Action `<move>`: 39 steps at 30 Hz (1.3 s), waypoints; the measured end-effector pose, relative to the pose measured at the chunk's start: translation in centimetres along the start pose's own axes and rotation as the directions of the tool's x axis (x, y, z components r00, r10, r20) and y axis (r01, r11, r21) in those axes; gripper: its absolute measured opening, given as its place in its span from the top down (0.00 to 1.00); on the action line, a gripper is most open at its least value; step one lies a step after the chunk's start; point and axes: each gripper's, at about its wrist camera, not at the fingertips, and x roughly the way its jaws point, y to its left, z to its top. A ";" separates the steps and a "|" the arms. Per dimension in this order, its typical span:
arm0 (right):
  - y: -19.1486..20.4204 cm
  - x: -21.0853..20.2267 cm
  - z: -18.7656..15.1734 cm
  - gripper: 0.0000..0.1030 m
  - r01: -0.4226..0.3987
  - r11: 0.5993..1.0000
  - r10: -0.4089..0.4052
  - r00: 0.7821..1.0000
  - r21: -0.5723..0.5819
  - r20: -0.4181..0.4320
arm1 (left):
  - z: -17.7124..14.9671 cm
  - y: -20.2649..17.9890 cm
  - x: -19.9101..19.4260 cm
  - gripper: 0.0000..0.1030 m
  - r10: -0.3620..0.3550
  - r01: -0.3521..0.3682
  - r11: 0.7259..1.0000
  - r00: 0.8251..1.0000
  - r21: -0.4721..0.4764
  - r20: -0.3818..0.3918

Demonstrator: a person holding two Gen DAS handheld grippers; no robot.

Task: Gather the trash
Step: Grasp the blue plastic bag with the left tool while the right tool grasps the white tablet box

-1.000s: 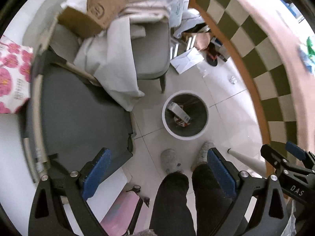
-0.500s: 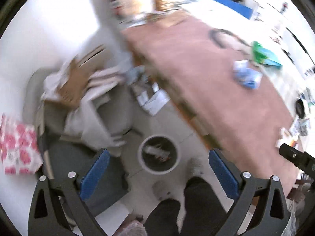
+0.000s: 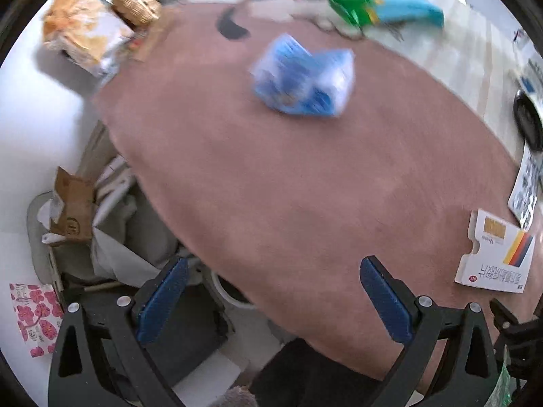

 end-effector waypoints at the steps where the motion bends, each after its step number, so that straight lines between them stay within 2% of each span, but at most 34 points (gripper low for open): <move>1: 0.2 0.6 0.5 0.03 0.015 0.999 -0.016 1.000 -0.044 -0.015 | -0.1 -0.4 0.6 0.00 0.000 0.000 1.000 1.000 0.005 -0.018; 3: 0.6 1.3 1.1 0.03 0.028 0.993 -0.032 0.999 -0.117 -0.027 | -0.2 -0.8 1.6 0.00 0.001 -0.001 1.000 0.999 0.014 -0.046; 6: 0.6 1.8 1.6 0.03 -0.001 0.984 -0.006 0.999 -0.176 -0.043 | -0.3 -0.8 2.5 0.00 0.009 -0.008 1.000 0.997 0.011 -0.076; 8: 0.2 2.0 1.8 0.05 -0.030 0.983 0.020 0.998 -0.182 -0.056 | -0.2 -0.6 2.9 0.00 0.011 -0.011 1.000 0.995 -0.002 -0.095; 9: 0.0 1.9 1.7 0.10 -0.066 0.982 0.055 0.996 -0.174 -0.066 | -0.1 -0.5 3.1 0.00 0.012 -0.013 1.000 0.995 -0.008 -0.098; 12: -0.4 1.8 2.2 0.13 -0.074 0.984 0.064 0.995 -0.162 -0.070 | 0.4 0.2 3.1 0.00 0.012 -0.015 0.999 0.995 -0.035 -0.100; 14: -0.9 1.3 2.5 0.17 -0.109 0.987 0.101 0.992 -0.119 -0.070 | 0.9 0.6 2.9 0.00 0.016 -0.020 0.998 0.996 -0.051 -0.093; 15: -1.6 0.6 2.8 0.21 -0.157 0.986 0.153 0.986 -0.061 -0.057 | 1.2 1.0 2.6 0.00 0.018 -0.023 0.998 0.996 -0.060 -0.086; 16: -2.1 -0.3 3.7 0.29 -0.200 0.980 0.200 0.979 -0.002 -0.043 | 1.5 1.2 2.5 0.00 0.019 -0.025 0.997 0.997 -0.067 -0.079; 17: -3.1 -1.1 4.1 0.40 -0.259 0.963 0.261 0.965 0.070 -0.023 | 1.8 1.4 2.3 0.00 0.021 -0.026 0.997 0.997 -0.077 -0.073; 18: -3.9 -1.5 4.3 0.44 -0.297 0.948 0.300 0.954 0.117 -0.002 | 2.3 2.0 2.0 0.00 0.021 -0.027 0.995 0.998 -0.095 -0.066; 20: -6.0 -2.5 5.1 0.44 -0.357 0.904 0.352 0.934 0.235 0.065 | 3.1 2.7 1.8 0.00 0.020 -0.027 0.992 0.998 -0.124 -0.057; 21: -7.2 -2.6 5.6 0.40 -0.364 0.881 0.354 0.931 0.302 0.091 | 3.6 3.3 1.8 0.00 0.022 -0.029 0.990 0.998 -0.137 -0.057; 22: -7.6 -2.5 6.0 0.36 -0.365 0.878 0.355 0.930 0.310 0.090 | 4.0 3.7 1.9 0.00 0.021 -0.029 0.989 0.998 -0.145 -0.056; 23: -7.6 -2.3 6.5 0.23 -0.360 0.882 0.354 0.932 0.305 0.076 | 4.4 3.8 1.7 0.00 0.024 -0.032 0.988 0.998 -0.149 -0.056; 24: -7.6 -2.0 6.7 0.16 -0.356 0.883 0.354 0.933 0.306 0.063 | 4.6 4.1 1.7 0.00 0.029 -0.037 0.988 0.998 -0.152 -0.056; 26: -7.6 -1.7 7.1 0.16 -0.361 0.879 0.361 0.931 0.313 0.059 | 5.1 4.5 1.7 0.00 0.038 -0.046 0.986 0.998 -0.159 -0.056; 28: -6.8 -1.0 7.4 0.15 -0.293 0.914 0.300 0.954 0.279 0.018 | 5.4 4.8 1.9 0.00 0.039 -0.049 0.985 0.997 -0.165 -0.064; 29: -6.6 -0.8 7.5 0.10 -0.290 0.917 0.297 0.955 0.275 0.019 | 5.6 4.9 2.0 0.00 0.039 -0.051 0.984 0.997 -0.169 -0.071; 31: -6.2 -1.1 7.6 0.12 -0.249 0.926 0.253 0.967 0.283 0.026 | 5.7 4.8 2.0 0.00 0.035 -0.048 0.984 0.996 -0.174 -0.077; 33: -5.8 -2.0 7.8 0.28 -0.240 0.924 0.231 0.971 0.297 0.065 | 6.1 4.9 2.0 0.00 0.039 -0.051 0.984 0.997 -0.173 -0.072; 36: -6.5 -3.0 8.7 0.28 -0.315 0.876 0.296 0.949 0.365 0.108 | 6.9 5.2 1.8 0.00 0.023 -0.034 0.984 0.998 -0.175 -0.062; 39: -8.4 -4.4 9.4 0.28 -0.355 0.834 0.306 0.934 0.422 0.182 | 8.2 5.3 1.7 0.00 -0.026 0.015 0.981 0.998 -0.191 -0.056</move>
